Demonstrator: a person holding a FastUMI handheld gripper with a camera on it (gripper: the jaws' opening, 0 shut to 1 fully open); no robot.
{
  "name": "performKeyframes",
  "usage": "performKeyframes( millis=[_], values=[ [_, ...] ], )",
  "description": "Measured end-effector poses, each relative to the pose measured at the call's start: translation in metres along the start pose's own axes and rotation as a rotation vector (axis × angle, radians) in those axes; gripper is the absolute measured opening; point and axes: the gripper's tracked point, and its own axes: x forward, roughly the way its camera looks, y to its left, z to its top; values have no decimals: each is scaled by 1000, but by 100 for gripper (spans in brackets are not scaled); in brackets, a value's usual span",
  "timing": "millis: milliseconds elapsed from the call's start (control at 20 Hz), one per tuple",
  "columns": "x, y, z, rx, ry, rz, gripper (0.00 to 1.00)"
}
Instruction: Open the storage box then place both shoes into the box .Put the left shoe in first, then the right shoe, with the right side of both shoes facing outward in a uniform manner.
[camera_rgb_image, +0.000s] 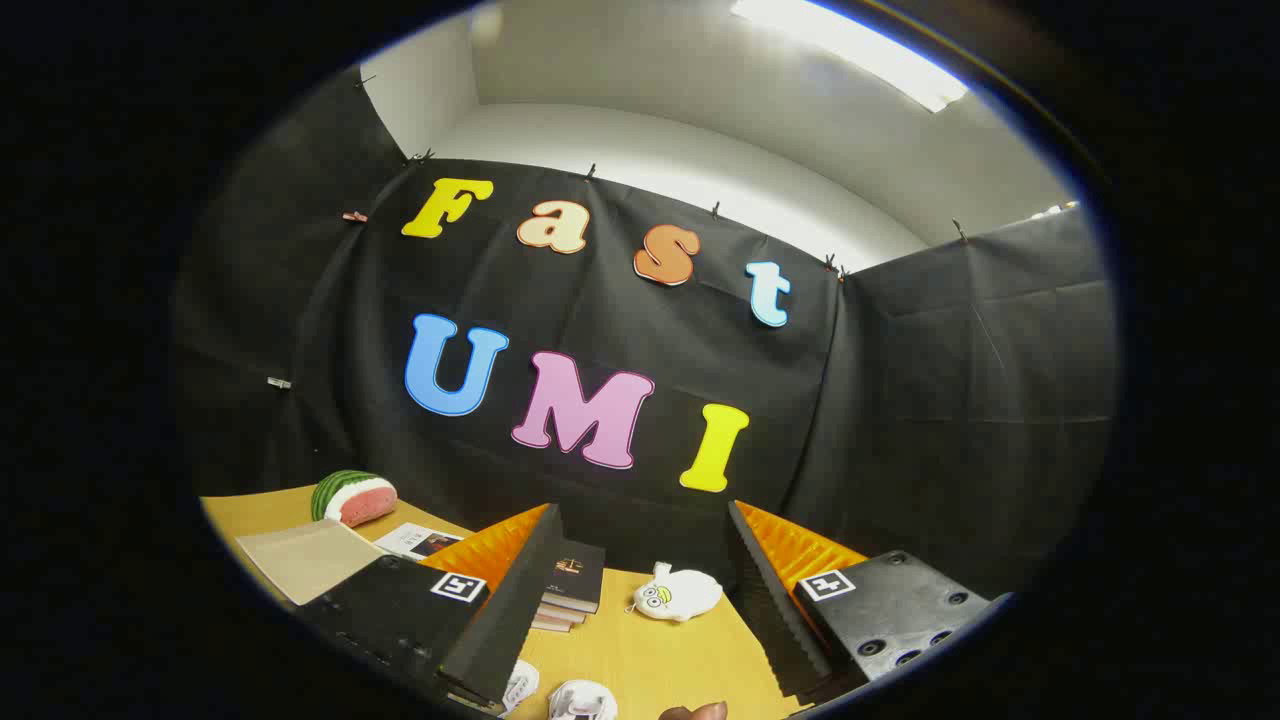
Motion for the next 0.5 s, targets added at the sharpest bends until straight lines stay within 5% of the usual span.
performKeyframes(
  millis=[500],
  values=[
    [-2, 7, 1, 6, -1, 3, 97]
  ],
)
